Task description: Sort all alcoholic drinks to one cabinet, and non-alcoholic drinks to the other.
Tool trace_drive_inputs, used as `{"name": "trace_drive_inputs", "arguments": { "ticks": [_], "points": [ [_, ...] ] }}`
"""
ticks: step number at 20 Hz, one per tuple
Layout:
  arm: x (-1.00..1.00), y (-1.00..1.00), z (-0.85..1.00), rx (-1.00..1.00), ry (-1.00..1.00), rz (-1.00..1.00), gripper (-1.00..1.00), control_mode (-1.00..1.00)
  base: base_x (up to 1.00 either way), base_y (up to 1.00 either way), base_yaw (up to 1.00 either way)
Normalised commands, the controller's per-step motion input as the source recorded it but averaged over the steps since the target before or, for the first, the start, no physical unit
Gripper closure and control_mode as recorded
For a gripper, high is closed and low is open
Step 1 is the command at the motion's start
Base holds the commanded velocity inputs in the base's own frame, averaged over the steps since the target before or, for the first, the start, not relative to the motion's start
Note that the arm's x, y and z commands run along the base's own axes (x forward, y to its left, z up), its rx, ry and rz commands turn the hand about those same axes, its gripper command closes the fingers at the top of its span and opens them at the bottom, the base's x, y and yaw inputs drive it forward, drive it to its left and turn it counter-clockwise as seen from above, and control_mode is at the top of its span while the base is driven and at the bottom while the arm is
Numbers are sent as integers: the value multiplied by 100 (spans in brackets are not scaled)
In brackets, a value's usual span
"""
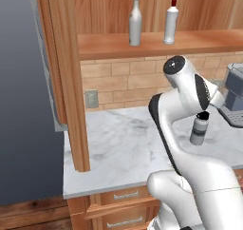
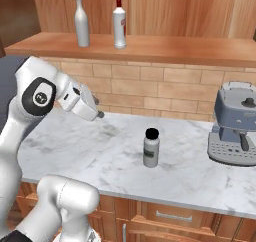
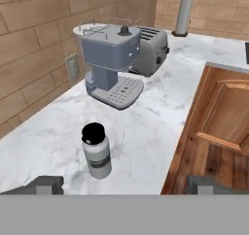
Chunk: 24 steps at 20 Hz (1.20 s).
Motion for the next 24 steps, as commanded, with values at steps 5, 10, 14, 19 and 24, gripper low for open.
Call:
{"name": "trace_drive_inputs", "arguments": {
  "ticks": [5,10,14,19,24],
  "points": [
    [15,-9,-19,-5,0,-27,-100,-100,0,0,0],
    [9,-25,-31,0,3,-23,-100,-100,0,0,0],
    [1,-33,-40,-1,1,-17,-100,-100,0,0,0],
    [4,-24,-49,-9,-1,-9,-100,-100,0,0,0],
    [0,-11,-46,-14,0,-4,-100,-100,0,0,0]
  ]
}}
